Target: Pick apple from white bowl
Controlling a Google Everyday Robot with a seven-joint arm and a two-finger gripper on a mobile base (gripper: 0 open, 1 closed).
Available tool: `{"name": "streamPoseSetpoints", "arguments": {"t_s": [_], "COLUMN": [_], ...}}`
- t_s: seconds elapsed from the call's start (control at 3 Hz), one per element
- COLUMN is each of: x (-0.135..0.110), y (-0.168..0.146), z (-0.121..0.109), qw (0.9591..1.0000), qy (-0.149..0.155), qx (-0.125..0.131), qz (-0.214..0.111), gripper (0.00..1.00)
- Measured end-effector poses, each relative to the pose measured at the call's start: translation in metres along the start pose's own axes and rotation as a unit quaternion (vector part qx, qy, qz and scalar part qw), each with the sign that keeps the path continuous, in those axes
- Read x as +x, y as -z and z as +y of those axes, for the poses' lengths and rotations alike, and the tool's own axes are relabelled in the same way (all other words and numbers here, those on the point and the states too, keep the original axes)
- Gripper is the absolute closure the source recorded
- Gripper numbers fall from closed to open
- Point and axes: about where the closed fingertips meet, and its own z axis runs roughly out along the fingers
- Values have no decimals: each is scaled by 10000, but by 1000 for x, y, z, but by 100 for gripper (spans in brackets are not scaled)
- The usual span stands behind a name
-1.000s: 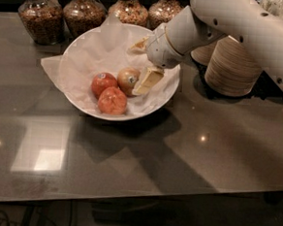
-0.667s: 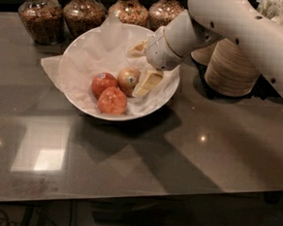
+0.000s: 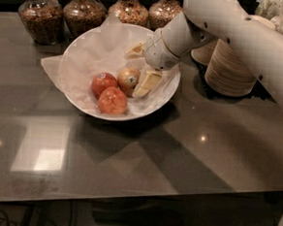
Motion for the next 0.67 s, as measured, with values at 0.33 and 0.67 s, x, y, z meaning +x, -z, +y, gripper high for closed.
{"name": "streamPoseSetpoints", "arguments": {"t_s": [0.33, 0.67], "x": [2, 4], "y": [-6, -10], "z": [-1, 1], "qw": [9999, 9996], "qy": [65, 101], "qx": [-109, -206], "qz": [-80, -169], "gripper": [27, 32]}}
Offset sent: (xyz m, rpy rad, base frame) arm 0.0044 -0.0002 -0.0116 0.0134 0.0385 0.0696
